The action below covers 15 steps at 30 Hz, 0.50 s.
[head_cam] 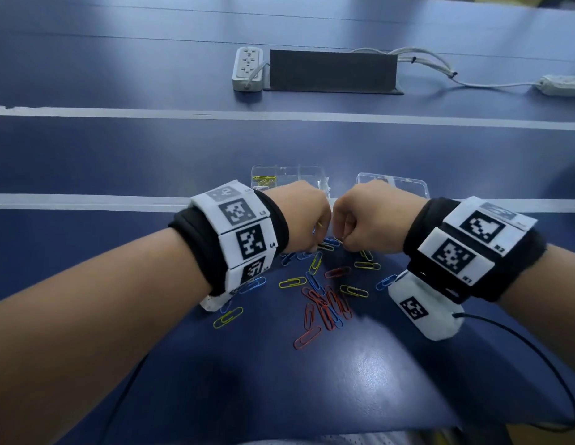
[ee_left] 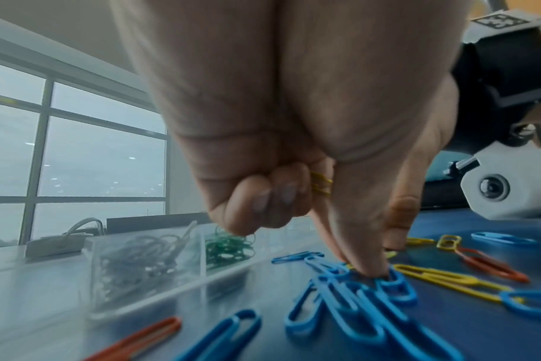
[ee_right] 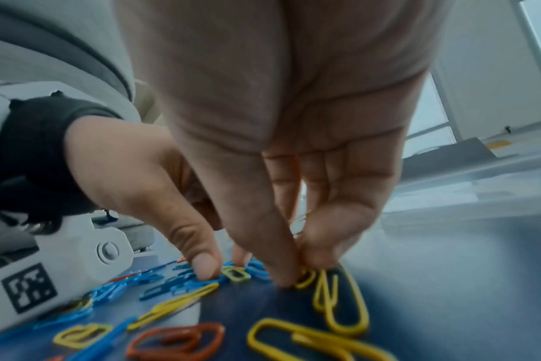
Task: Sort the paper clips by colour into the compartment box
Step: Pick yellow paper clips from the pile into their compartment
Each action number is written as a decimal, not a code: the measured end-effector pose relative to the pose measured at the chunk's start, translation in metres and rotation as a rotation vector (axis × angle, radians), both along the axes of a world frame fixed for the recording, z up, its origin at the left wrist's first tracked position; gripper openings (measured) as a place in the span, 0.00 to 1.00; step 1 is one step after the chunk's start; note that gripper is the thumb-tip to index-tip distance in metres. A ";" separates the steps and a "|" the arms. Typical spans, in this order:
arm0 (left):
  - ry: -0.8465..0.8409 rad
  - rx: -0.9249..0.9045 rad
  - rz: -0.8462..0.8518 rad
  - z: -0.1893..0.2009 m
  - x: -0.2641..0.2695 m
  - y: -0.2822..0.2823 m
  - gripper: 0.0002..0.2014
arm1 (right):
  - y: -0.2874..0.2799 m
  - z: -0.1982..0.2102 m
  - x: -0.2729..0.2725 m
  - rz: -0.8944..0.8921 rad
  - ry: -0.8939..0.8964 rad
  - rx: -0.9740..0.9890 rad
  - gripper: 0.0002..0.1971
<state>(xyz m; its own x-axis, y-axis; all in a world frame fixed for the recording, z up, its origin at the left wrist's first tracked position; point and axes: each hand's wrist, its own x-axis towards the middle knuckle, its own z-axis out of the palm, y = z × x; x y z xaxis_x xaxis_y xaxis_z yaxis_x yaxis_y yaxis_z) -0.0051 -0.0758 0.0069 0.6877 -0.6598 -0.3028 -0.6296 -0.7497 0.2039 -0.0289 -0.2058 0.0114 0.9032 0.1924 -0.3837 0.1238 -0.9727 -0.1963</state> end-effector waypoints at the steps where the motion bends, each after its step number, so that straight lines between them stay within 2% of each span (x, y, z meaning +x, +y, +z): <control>1: 0.000 -0.010 -0.001 0.000 0.001 0.000 0.06 | 0.000 0.000 0.000 -0.010 0.010 0.005 0.09; 4: -0.019 -0.020 -0.011 0.000 -0.001 0.000 0.08 | -0.001 -0.002 0.001 -0.037 0.039 0.019 0.11; 6: -0.045 -0.039 -0.020 -0.001 -0.003 0.001 0.10 | -0.004 -0.002 0.003 -0.073 0.072 0.064 0.08; 9: -0.025 -0.047 -0.021 -0.002 -0.003 0.005 0.10 | -0.013 0.001 0.006 -0.183 0.150 0.251 0.06; 12: 0.049 -0.076 0.071 0.002 -0.001 0.006 0.07 | -0.023 0.003 0.007 -0.350 0.222 0.456 0.12; 15: 0.180 -0.158 0.207 0.009 0.004 0.012 0.14 | -0.030 0.000 0.007 -0.416 0.248 0.529 0.13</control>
